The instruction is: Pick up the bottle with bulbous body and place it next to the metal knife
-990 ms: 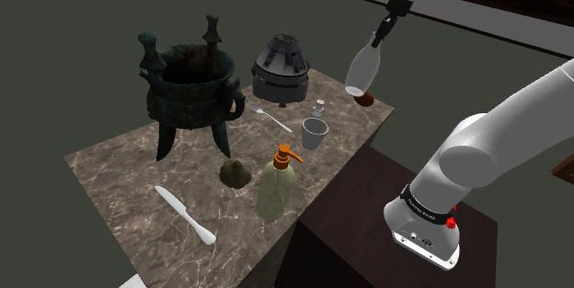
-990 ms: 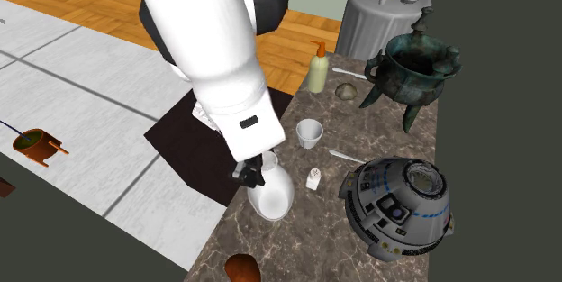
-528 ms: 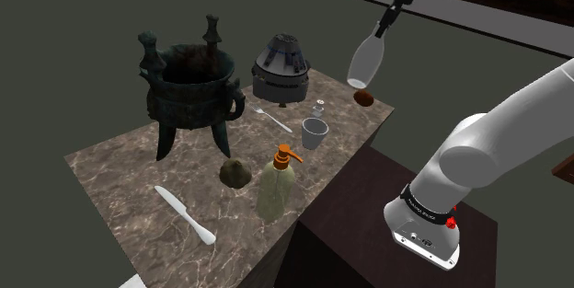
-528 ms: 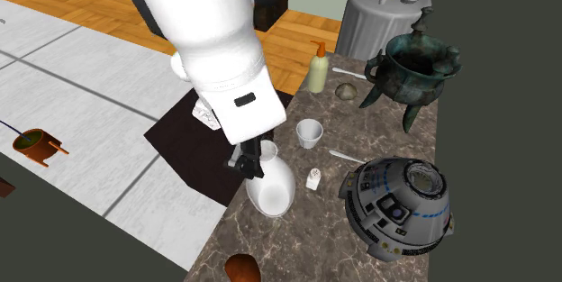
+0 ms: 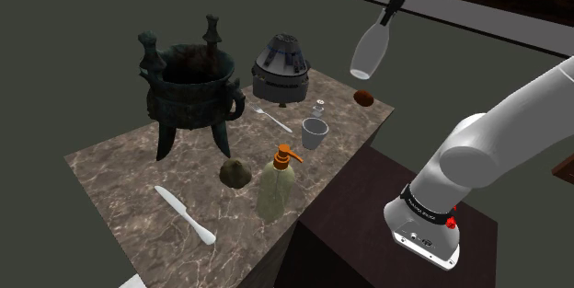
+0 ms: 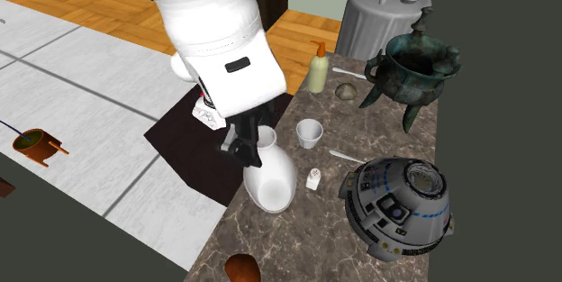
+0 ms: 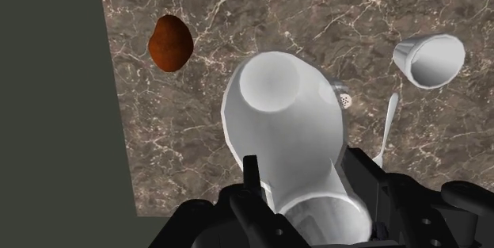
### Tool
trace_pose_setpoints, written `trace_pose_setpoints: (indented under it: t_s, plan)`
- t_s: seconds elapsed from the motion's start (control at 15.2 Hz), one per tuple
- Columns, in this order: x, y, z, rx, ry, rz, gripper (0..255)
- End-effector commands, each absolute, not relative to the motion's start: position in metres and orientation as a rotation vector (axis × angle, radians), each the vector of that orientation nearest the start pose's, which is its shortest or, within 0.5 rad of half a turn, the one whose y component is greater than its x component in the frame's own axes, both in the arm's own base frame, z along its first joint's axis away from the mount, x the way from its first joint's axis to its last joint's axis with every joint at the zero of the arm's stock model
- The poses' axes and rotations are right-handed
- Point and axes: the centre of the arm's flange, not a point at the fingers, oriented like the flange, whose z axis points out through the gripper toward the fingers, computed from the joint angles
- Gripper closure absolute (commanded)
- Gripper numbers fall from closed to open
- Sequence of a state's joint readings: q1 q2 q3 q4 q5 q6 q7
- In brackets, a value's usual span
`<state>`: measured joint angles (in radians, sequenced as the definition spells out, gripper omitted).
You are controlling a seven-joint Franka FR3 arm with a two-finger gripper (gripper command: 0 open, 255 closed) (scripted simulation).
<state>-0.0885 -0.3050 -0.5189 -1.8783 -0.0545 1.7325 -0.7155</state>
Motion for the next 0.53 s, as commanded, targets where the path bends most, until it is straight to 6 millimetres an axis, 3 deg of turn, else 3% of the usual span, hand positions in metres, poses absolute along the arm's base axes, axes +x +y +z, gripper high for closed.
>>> trace_pose_setpoints:
  t_s: [0.0,0.46]
  plan:
    - [0.375,-0.308,0.637,-3.124,-0.195,-0.242,255]
    - [0.375,-0.308,0.674,-3.124,-0.195,-0.242,255]
